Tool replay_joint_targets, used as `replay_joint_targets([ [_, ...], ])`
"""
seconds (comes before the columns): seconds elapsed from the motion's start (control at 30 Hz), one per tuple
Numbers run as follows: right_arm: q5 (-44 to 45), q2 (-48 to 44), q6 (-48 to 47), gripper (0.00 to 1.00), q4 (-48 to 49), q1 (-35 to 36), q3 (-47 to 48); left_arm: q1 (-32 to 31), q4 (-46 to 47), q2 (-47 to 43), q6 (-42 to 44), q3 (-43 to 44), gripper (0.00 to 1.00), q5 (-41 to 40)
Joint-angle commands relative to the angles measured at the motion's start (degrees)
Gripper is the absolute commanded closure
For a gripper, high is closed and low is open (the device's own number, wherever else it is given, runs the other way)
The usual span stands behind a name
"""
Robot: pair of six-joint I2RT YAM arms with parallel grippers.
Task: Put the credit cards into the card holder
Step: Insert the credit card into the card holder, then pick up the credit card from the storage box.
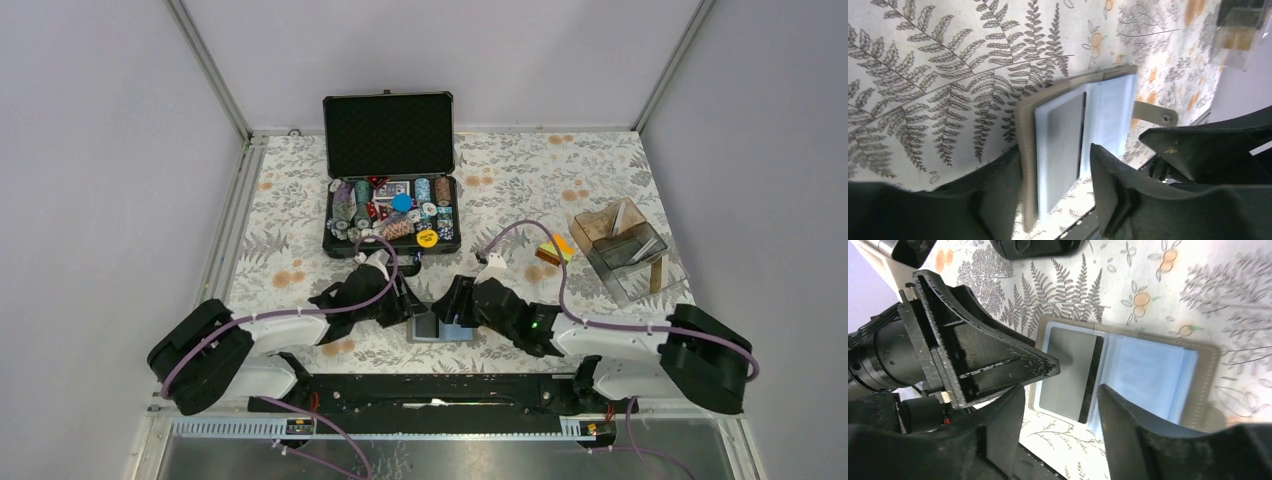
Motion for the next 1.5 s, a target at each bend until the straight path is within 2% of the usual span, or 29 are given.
replay_joint_targets([
  [0.0, 8.47, -6.26, -8.36, 0.3, -14.55, 0.35, 5.57, 0.0, -5.7, -5.04, 3.76, 1.62, 0.36, -4.95],
  [0.03, 10.05, -7.0, -10.26, 0.22, -17.92, 0.23, 6.98, 0.22, -7.95, -6.56, 4.78, 2.26, 0.29, -5.81],
  [0.1, 12.27, -7.38, -14.59, 0.15, -26.86, -0.77, 10.32, 0.9, -12.38, -10.19, 6.71, 3.5, 0.16, -7.33],
  [0.2, 11.84, -7.36, -18.48, 0.11, -36.52, -5.91, 15.01, 3.21, -19.76, -16.83, 10.54, 5.64, 0.03, -8.61],
  [0.37, 9.1, -10.53, -24.08, 0.01, -42.22, -19.27, 18.96, 9.98, -36.45, -27.25, 21.42, 13.65, 0.01, -8.01],
  [0.47, 8.0, -11.37, -27.88, 0.0, -43.21, -28.2, 21.1, 16.24, -45.94, -29.16, 29.42, 21.06, 0.01, -8.42],
  [0.57, 4.87, -9.71, -31.4, 0.0, -42.68, -38.39, 23.03, 22.18, -50.27, -29.63, 36.04, 26.44, 0.01, -9.79],
  [0.77, -0.26, -6.44, -34.91, 0.02, -42.02, -56.78, 25.49, 34.84, -49.33, -28.51, 40.28, 30.1, 0.01, -9.13],
  [0.9, -2.1, -5.13, -36.97, 0.07, -40.72, -67.41, 26.14, 39.97, -47.7, -24.38, 43.57, 32.45, 0.01, -11.4],
  [0.97, -2.3, -3.73, -37.71, 0.11, -40.68, -71.35, 26.89, 40.33, -48.19, -21.23, 44.51, 34.82, 0.01, -14.72],
  [1.03, -2.09, -2.5, -37.98, 0.16, -40.55, -74.08, 27.52, 40.34, -48.78, -18.61, 45.12, 37.36, 0.01, -15.54],
  [1.2, 0.25, 0.16, -39.39, 0.19, -38.46, -77.16, 29.03, 40.01, -50.18, -12.98, 46.59, 44.05, 0.01, -17.79],
  [1.3, 5.12, 3.02, -42.08, 0.22, -38.93, -77.68, 30.68, 39.68, -48.82, -11.19, 47.02, 42.97, 0.01, -18.64],
  [1.47, 7.54, 7.8, -43.27, 0.29, -38.85, -78.82, 32.11, 37.02, -47.98, -9.44, 48.34, 41.18, 0.01, -22.78],
])
